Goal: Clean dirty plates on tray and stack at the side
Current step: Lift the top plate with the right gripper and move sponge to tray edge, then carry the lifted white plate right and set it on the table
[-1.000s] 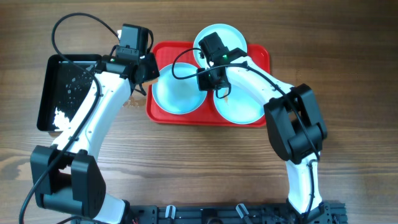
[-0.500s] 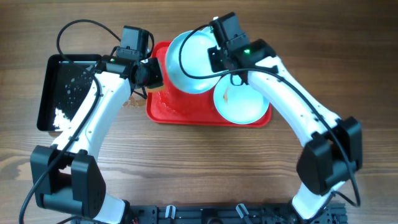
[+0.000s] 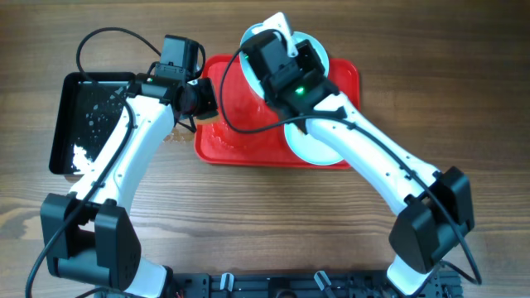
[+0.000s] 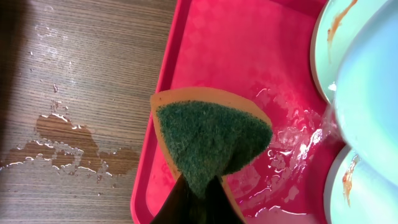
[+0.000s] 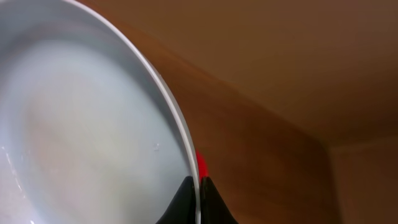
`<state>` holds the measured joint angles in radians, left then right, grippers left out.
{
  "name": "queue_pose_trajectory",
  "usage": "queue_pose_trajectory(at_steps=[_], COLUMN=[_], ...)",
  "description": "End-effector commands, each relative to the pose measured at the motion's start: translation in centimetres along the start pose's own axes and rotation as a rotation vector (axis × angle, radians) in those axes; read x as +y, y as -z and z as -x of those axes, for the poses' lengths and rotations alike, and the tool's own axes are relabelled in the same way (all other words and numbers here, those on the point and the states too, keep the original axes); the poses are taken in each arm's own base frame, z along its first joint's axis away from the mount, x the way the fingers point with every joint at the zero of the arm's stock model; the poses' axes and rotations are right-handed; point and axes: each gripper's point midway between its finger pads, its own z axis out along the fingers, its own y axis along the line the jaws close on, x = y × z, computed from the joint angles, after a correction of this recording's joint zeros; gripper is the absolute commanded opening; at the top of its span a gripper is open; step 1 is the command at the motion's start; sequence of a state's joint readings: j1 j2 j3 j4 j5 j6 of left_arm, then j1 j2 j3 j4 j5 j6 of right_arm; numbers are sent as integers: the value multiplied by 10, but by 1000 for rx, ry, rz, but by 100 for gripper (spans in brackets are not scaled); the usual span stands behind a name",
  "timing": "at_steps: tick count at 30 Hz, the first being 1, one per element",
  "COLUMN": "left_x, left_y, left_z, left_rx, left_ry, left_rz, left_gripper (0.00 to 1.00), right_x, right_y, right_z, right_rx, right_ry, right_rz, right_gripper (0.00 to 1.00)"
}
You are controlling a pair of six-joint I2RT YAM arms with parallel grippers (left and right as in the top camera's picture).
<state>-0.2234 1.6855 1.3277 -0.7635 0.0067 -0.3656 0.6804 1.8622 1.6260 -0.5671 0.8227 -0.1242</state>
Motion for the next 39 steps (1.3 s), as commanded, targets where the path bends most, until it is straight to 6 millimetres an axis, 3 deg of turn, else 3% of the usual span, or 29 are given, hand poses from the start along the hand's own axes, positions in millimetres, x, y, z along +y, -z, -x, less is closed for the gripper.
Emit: queue_pose_trajectory(at_steps=[1,14,19,22,24,31,34,39], left_x=[-2,-2,-2,-2,-2,-2,-2,-2], left_y=[5,5,5,5,5,5,4,4], left_z=[1,1,1,1,1,1,0,1], left_rx=[-6,-6,-6,-7,-7,-6,-5,-6], left_ry=[14,14,14,14,14,14,14,14], left_rz=[-16,-16,-16,-16,-16,-16,-15,-16], left_gripper=[4,4,4,4,4,4,4,4], right_x=[-41,-34,-29,-7,18,60,42,-31], right_y=[23,42,40,36,31,23,3,-45], right_z=[17,29,22,10,-2,-27,-43,-94], right_rx=[-33,-74,-70,-41,11,227,315,462], right_ry=[55,71,-41,-106,-167,-464,-563,-716], right_rz=[-223,-264,-232,-104,56,503,542,418], right_gripper=[4,4,4,4,5,4,4,4])
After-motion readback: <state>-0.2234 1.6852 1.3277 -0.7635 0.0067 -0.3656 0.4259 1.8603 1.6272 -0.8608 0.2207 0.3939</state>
